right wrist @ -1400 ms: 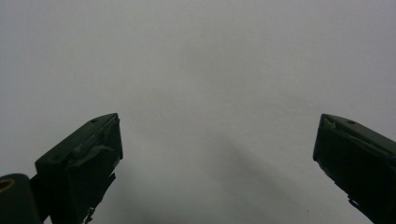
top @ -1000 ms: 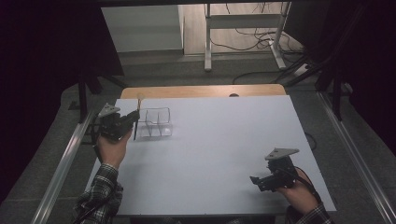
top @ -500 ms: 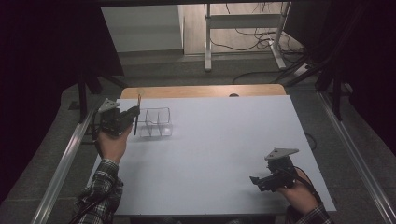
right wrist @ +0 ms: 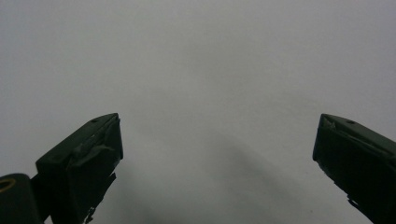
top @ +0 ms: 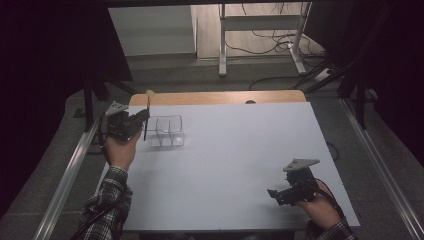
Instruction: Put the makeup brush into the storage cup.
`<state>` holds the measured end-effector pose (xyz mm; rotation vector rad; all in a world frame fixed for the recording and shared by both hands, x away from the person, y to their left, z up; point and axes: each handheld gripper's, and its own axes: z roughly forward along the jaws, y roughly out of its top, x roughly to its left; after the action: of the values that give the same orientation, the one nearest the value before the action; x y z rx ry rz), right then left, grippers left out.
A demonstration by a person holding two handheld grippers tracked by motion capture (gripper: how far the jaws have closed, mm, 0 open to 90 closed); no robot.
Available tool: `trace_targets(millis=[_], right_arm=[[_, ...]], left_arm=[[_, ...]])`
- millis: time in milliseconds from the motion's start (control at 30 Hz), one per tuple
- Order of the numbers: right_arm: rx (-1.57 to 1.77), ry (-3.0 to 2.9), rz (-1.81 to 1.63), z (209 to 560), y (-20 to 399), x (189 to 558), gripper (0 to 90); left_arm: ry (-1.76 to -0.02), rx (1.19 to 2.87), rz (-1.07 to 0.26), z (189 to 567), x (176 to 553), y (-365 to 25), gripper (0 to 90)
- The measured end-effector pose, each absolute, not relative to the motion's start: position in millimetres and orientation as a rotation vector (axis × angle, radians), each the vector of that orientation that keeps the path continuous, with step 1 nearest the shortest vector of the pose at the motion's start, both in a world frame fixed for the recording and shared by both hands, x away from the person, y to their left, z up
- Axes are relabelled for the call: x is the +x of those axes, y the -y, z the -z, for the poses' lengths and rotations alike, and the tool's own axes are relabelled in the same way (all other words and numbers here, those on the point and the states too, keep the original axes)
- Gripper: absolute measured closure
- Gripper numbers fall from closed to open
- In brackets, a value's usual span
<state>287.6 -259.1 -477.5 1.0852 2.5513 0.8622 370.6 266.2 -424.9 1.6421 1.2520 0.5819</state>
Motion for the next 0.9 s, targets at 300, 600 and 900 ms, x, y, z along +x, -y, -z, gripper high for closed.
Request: trace_targets(millis=[300, 600, 900], right_arm=[[1.078, -2.560, -0.859, 477.6, 259.2, 287.8, 1.6], [1.080, -2.561, -0.860, 477.6, 259.2, 287.8, 1.7], [1.079, -2.564, -0.860, 477.7, 259.2, 287.9, 1.8]], left_arm=[[-1.251, 1.631, -0.592, 420.5, 376.0, -267.2, 83.5], [-1.245, 1.611, -0.588, 418.2, 382.1, -269.1, 83.5], [-1.247, 1.608, -0.599, 416.1, 389.7, -267.6, 83.5]])
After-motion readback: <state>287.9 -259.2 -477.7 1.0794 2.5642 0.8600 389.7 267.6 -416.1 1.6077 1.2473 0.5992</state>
